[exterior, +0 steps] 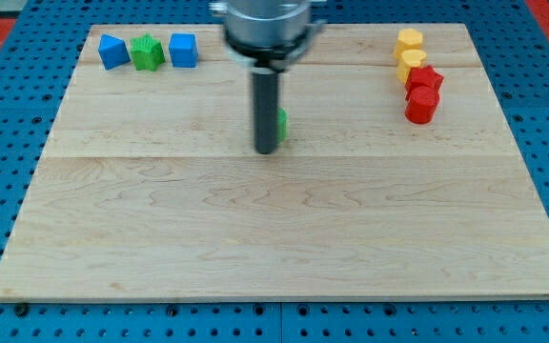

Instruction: Slide the green circle below the red circle

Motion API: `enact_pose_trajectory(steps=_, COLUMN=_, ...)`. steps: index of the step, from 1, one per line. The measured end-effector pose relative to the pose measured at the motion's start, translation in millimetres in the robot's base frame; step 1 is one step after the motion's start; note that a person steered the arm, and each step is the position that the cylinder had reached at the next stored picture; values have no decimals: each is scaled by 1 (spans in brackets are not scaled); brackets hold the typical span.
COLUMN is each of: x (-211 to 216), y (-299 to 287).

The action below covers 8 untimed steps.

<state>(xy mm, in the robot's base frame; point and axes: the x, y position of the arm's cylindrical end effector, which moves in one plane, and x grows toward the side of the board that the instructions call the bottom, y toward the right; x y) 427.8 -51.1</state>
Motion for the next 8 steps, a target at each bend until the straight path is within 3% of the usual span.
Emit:
enact_pose_trajectory(steps=1, x=-23, y=-18)
enact_pose_trajectory(steps=3, x=-9, y=106)
enact_pose_trajectory(steps=4, x=-9, y=58)
enact_pose_trajectory(steps=5, x=-46, y=41)
enact_pose_trajectory(steps=8, x=-19, y=171)
